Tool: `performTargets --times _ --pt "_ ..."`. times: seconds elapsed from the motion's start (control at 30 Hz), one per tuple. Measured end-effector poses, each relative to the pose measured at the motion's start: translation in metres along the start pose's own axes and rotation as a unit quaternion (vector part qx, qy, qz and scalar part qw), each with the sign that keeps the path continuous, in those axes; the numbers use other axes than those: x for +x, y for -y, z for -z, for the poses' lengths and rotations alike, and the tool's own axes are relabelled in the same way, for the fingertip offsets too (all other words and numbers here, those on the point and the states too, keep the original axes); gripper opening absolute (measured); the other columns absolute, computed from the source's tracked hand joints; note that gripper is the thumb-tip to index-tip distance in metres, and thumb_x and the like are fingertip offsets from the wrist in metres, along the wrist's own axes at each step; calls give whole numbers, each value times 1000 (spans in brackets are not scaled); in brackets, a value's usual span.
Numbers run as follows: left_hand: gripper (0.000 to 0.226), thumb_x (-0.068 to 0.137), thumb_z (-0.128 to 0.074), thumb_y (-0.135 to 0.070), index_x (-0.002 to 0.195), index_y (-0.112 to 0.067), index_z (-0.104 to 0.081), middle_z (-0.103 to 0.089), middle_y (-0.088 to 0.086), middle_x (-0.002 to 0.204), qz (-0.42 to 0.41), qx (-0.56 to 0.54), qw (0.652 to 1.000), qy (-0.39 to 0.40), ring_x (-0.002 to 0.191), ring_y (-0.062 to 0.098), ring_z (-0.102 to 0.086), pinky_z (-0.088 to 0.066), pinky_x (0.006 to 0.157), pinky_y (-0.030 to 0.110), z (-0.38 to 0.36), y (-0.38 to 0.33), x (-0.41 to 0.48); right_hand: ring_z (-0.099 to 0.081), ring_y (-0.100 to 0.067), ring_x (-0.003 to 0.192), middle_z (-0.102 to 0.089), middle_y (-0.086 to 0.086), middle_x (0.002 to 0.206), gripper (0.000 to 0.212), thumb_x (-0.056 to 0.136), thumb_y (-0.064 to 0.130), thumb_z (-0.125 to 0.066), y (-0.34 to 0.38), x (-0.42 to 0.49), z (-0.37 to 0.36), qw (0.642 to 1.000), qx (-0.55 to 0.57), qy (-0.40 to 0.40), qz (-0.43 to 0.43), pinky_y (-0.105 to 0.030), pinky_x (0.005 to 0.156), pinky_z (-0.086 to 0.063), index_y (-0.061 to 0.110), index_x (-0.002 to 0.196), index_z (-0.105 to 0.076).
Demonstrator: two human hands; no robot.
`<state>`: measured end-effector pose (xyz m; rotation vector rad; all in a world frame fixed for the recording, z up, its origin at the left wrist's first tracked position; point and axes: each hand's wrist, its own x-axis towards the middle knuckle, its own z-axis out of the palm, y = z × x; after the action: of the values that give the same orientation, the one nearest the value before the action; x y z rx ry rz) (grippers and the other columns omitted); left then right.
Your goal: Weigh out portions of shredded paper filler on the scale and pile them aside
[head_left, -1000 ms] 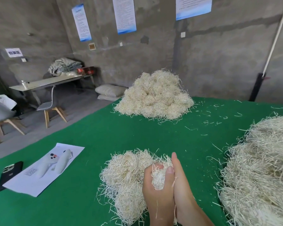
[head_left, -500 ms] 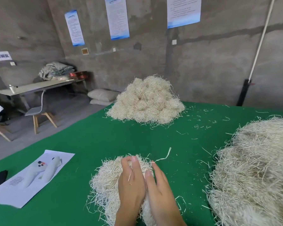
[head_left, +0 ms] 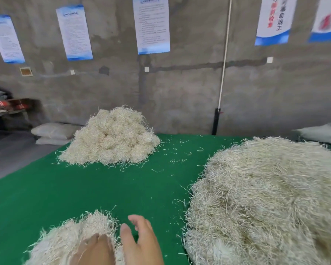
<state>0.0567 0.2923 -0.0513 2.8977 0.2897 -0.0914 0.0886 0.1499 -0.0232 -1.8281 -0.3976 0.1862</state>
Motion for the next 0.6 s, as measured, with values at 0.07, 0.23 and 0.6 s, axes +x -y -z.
performTargets --times 0.07,0.23,0.6 --pt "50 105 -36 -32 152 -20 -26 -20 -1 163 18 -38 999 -18 149 13 -20 -8 121 36 2 2 4 -43 10 115 -44 33 123 26 96 52 -45 -1 -1 5 1000 -3 1 16 -21 104 -34 47 121 -47" --pt "53 107 -32 -31 154 -27 -9 -19 0 163 -88 -60 994 12 144 8 -31 -15 117 23 31 -19 -18 -51 16 103 -55 31 111 17 95 46 -50 5 -9 28 999 -29 31 10 -11 93 -37 46 111 -53" --pt "26 101 -46 -36 122 -41 -60 -63 -23 120 -174 -133 972 -88 105 -2 -58 -48 91 23 6 -184 30 -60 3 90 -65 19 104 21 102 38 -45 -28 -46 176 949 -288 -125 -10 -21 83 -51 39 115 -62"
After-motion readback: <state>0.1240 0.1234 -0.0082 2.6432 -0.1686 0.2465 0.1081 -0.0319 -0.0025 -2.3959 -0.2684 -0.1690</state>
